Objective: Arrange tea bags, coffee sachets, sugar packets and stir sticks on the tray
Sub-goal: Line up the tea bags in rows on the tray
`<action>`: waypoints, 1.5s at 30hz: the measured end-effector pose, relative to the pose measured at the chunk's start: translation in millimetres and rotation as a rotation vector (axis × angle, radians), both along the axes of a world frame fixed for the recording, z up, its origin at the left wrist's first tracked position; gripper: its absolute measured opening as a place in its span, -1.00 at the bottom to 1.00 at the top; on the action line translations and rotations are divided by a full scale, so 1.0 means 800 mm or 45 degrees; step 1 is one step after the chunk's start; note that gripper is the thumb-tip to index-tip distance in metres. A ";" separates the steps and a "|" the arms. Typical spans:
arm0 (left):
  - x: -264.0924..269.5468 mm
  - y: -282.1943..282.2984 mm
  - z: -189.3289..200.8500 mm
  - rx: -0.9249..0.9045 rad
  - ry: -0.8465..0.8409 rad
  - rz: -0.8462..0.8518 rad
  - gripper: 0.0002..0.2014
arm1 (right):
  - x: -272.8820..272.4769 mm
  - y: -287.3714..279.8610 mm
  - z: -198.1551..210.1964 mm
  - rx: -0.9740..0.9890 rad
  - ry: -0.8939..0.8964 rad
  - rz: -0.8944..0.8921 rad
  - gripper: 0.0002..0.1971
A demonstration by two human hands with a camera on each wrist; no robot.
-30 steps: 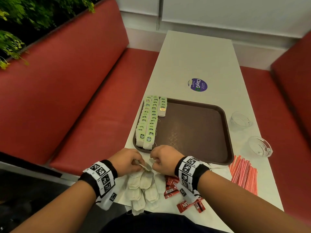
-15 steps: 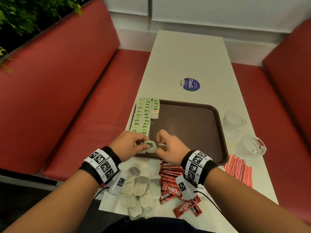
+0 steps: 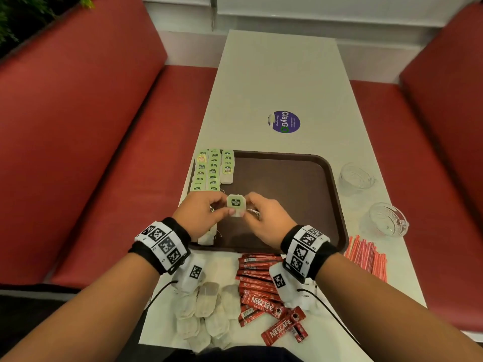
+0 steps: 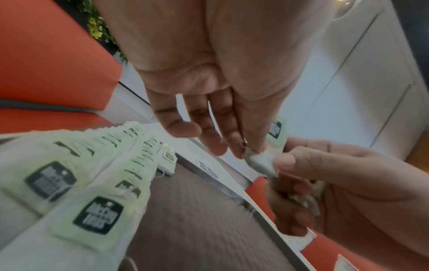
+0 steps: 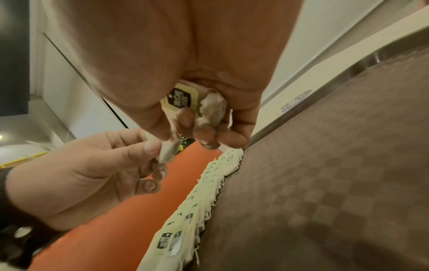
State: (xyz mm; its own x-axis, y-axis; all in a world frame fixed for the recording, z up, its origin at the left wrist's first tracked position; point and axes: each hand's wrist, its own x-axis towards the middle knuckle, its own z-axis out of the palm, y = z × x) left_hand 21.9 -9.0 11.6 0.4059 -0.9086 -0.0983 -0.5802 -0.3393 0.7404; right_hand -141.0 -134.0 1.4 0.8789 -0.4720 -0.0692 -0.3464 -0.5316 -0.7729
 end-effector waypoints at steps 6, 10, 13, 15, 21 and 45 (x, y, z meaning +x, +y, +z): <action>0.057 -0.065 -0.017 0.271 -0.137 0.251 -0.85 | -0.010 -0.017 -0.003 0.139 0.147 -0.116 -0.88; 0.077 -0.105 -0.025 0.435 -0.143 0.350 -0.66 | -0.017 -0.021 -0.008 0.107 0.183 -0.113 -0.83; 0.080 -0.124 -0.027 0.533 -0.231 0.383 -0.53 | -0.019 -0.021 -0.011 0.115 0.172 -0.137 -0.84; 0.082 -0.130 -0.028 0.568 -0.242 0.393 -0.48 | -0.020 -0.021 -0.012 0.136 0.184 -0.142 -0.87; 0.084 -0.136 -0.037 0.585 -0.266 0.409 -0.47 | -0.016 -0.025 -0.016 0.096 0.167 -0.150 -0.92; 0.002 -0.076 0.008 0.004 -0.034 -0.283 -0.88 | -0.008 -0.031 -0.009 0.173 -0.054 -0.265 -0.82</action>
State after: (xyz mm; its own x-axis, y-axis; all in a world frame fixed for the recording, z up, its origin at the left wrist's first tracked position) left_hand 23.7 -69.8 18.0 0.1983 -0.9757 -0.0930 -0.6604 -0.2031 0.7229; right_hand -147.4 -159.1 -5.9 0.7670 -0.6322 -0.1093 -0.4031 -0.3424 -0.8487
